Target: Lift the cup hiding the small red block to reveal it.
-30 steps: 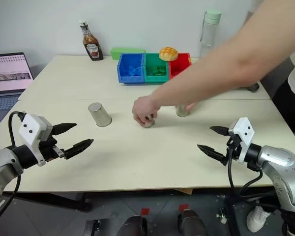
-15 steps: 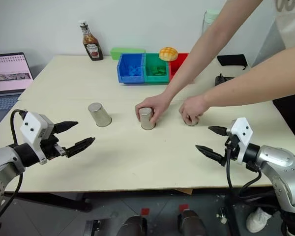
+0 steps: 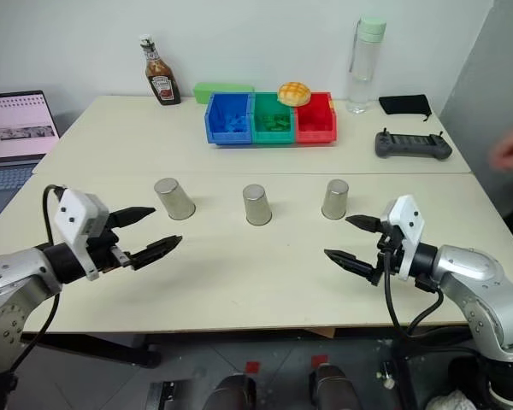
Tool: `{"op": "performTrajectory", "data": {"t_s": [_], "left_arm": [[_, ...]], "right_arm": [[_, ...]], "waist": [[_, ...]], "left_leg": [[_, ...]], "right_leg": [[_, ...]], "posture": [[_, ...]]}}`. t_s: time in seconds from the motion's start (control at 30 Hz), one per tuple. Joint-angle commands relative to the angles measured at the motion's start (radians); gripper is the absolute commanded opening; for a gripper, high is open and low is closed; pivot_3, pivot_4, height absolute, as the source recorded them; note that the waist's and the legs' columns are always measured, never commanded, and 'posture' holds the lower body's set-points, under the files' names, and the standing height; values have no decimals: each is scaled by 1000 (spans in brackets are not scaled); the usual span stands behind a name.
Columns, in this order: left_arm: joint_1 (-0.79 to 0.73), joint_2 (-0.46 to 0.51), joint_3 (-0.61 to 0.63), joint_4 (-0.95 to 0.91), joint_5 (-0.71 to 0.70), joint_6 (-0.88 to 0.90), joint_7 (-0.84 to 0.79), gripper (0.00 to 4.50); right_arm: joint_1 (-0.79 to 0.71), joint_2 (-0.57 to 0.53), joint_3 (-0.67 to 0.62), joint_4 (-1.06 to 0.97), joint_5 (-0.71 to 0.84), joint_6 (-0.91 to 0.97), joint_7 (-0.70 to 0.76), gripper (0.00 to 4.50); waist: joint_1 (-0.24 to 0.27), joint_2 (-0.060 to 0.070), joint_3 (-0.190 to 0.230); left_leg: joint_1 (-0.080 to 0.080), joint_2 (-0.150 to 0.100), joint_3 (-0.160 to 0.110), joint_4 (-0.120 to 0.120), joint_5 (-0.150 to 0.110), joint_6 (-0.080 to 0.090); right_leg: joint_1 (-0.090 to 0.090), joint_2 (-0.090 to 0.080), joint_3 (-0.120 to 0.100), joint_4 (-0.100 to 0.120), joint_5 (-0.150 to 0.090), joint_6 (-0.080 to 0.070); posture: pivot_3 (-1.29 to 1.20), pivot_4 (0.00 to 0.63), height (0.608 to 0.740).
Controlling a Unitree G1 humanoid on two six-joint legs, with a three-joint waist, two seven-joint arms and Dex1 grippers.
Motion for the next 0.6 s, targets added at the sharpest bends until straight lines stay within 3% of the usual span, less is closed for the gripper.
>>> {"op": "performTrajectory", "data": {"t_s": [0.03, 0.3, 0.6], "left_arm": [[-73, -32, -88, 38, 34, -1, 30, 4500], [-327, -207, -311, 328, 210, -77, 127, 4500], [-532, -323, -385, 614, 291, -185, 90, 4500]], "right_arm": [[-52, -4, 29, -76, 72, 97, -29, 4481], [-79, 4, 55, -113, 85, 143, -73, 4481], [-41, -4, 43, -150, 83, 134, -97, 4481]], "waist": [[0, 0, 0], [3, -1, 0], [1, -1, 0]], "left_leg": [[0, 0, 0, 0, 0, 0], [-2, -1, -1, 0, 0, 0], [-2, -1, -1, 0, 0, 0]], "right_leg": [[0, 0, 0, 0, 0, 0], [0, 0, -1, -1, 0, 0], [0, 0, -1, 0, 0, 0]], "posture": [[0, 150, 740], [0, 150, 740], [0, 150, 740]]}}
